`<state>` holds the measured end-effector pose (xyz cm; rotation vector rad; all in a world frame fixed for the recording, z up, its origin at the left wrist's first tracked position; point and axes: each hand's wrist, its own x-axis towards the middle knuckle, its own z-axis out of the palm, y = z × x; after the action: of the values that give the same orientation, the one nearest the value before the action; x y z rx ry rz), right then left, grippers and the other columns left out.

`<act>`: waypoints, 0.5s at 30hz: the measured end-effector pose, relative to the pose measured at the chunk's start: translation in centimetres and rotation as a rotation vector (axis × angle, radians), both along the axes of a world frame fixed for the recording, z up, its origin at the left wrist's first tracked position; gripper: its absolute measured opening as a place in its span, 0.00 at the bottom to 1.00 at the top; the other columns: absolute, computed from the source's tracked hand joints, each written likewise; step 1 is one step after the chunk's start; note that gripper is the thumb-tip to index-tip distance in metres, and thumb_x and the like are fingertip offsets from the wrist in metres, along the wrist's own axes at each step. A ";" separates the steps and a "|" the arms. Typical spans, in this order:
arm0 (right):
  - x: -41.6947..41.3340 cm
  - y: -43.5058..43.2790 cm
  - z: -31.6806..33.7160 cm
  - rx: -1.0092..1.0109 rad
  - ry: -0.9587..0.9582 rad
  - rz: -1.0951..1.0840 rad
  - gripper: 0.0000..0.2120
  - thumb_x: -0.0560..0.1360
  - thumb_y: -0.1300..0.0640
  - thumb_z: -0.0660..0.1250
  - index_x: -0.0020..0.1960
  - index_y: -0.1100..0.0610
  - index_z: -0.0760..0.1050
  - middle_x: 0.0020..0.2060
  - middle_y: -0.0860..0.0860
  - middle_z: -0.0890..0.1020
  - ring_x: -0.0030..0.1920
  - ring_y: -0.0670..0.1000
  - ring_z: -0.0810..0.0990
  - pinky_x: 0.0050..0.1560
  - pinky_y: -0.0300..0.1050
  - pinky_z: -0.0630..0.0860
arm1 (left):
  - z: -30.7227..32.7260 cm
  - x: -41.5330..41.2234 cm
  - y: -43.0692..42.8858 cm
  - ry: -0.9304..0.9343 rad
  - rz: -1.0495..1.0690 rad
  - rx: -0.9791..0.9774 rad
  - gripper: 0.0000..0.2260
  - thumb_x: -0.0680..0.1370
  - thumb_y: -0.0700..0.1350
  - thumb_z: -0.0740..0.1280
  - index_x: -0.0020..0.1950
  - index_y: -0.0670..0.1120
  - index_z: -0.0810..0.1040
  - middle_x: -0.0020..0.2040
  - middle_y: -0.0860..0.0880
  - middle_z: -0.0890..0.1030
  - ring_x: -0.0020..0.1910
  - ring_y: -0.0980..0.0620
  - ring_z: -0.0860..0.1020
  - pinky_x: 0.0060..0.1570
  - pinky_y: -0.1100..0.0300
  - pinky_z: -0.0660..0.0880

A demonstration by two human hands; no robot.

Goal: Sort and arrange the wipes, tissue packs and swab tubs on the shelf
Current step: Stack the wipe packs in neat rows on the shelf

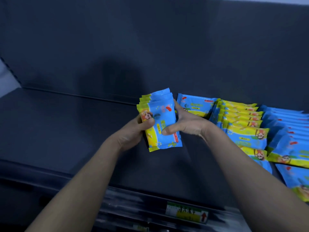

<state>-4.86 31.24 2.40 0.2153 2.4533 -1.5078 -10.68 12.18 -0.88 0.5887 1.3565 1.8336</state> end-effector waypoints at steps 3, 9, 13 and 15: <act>-0.3 -1.1 -0.3 0.057 0.016 -0.033 0.59 0.49 0.48 0.79 0.71 0.35 0.48 0.66 0.48 0.67 0.64 0.51 0.72 0.63 0.52 0.72 | 0.6 -1.2 -1.2 0.083 0.021 -0.036 0.44 0.59 0.45 0.79 0.71 0.42 0.63 0.64 0.41 0.75 0.61 0.42 0.75 0.55 0.51 0.76; -0.6 -3.3 0.2 0.019 0.065 -0.024 0.52 0.50 0.51 0.77 0.65 0.32 0.52 0.65 0.49 0.67 0.62 0.51 0.72 0.60 0.52 0.75 | 0.2 -2.1 -2.5 0.050 0.090 0.009 0.43 0.61 0.36 0.75 0.73 0.43 0.59 0.67 0.36 0.71 0.63 0.36 0.73 0.57 0.43 0.74; -0.5 -3.7 2.2 0.142 0.104 -0.005 0.49 0.55 0.55 0.76 0.68 0.39 0.53 0.63 0.46 0.62 0.62 0.50 0.69 0.54 0.46 0.75 | -0.8 -1.7 -2.7 -0.029 0.065 0.069 0.41 0.66 0.34 0.74 0.74 0.42 0.56 0.69 0.36 0.68 0.65 0.35 0.70 0.56 0.44 0.73; -0.4 -3.9 2.8 0.220 0.113 0.016 0.47 0.60 0.58 0.75 0.70 0.42 0.51 0.63 0.45 0.60 0.61 0.50 0.68 0.45 0.39 0.72 | -0.9 -2.0 -3.4 -0.008 0.053 0.029 0.45 0.63 0.34 0.77 0.74 0.45 0.55 0.69 0.37 0.68 0.66 0.37 0.70 0.58 0.43 0.72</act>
<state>-5.31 27.34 5.15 0.1534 2.7038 -1.2749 -12.65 8.75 -1.80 0.5655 1.3538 1.8989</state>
